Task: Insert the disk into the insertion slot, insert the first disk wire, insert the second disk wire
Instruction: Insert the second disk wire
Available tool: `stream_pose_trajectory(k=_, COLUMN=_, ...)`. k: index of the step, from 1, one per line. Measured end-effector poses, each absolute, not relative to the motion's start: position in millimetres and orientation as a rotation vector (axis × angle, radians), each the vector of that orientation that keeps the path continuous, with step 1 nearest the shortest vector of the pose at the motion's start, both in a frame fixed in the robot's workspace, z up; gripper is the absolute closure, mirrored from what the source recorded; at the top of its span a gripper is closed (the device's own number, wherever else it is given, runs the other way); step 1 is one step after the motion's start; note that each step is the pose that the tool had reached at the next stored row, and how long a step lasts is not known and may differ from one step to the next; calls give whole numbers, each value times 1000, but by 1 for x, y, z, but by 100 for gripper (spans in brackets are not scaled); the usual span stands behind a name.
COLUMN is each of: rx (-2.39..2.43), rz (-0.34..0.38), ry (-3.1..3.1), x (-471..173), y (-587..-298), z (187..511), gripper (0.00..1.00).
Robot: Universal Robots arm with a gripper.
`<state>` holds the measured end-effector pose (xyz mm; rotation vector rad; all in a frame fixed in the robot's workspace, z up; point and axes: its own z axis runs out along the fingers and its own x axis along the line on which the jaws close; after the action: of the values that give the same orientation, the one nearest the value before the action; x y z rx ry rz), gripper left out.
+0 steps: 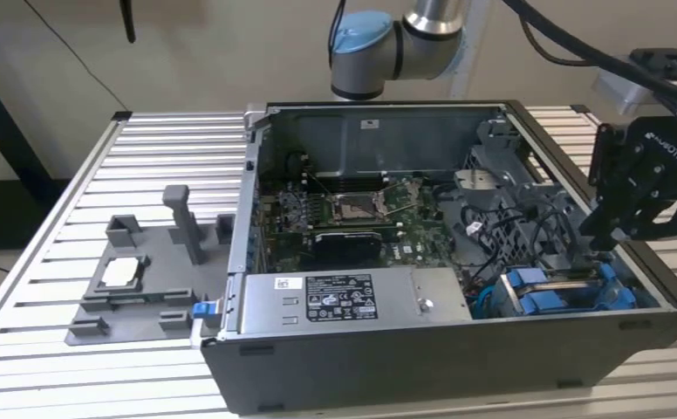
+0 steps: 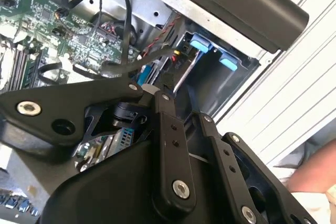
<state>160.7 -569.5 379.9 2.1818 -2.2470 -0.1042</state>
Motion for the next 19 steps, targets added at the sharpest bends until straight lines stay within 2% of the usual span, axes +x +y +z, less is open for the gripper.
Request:
stream_pose_trajectory(k=10, rx=2194, rz=-81, ry=-2258, x=138, y=-568, z=390, gripper=73)
stream_pose_trajectory(k=19, rx=2203, rz=-62, ry=-2267, x=116, y=-553, z=391, gripper=73)
